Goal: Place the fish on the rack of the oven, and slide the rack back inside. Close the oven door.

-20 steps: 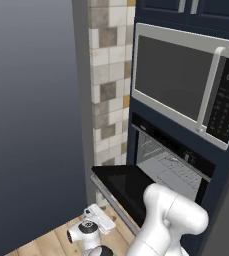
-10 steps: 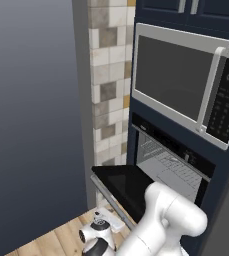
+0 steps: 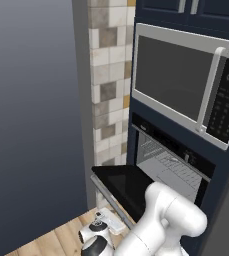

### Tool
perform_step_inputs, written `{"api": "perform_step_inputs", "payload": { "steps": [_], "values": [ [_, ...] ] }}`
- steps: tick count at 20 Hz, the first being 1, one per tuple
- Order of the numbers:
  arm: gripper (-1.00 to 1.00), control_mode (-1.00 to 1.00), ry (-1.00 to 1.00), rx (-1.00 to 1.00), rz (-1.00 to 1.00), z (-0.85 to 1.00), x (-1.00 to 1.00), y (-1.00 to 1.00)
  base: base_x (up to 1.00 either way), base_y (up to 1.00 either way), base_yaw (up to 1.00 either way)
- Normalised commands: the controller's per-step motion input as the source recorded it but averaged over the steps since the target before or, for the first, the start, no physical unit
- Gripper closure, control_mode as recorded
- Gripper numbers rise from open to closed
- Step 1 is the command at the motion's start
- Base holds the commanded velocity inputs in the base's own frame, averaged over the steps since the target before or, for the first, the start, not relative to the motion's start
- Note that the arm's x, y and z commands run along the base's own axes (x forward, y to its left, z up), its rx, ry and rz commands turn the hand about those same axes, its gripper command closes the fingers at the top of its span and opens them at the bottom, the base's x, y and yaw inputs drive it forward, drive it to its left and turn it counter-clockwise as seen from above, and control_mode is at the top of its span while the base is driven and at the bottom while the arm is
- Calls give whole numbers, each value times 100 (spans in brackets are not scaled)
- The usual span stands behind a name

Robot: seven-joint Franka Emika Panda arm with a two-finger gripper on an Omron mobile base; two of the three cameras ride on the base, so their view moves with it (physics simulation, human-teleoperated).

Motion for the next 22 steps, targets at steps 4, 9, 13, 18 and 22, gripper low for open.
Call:
{"api": "perform_step_inputs", "payload": {
  "steps": [4, 9, 13, 18, 22],
  "values": [
    [-100, -100, -27, -23, -15, -100, 0, -2, 0, 0, 0],
    [-100, -100, -35, -24, -8, -100, 1, 29, 0, 0, 0],
    [-100, -100, -22, -23, -6, -100, 12, 60, 0, 0, 0],
    [-100, -100, -10, -19, -9, -92, 38, 40, 0, 0, 0],
    [-100, -100, -7, -19, -11, -98, 84, 22, 0, 0, 0]
  ]
}}
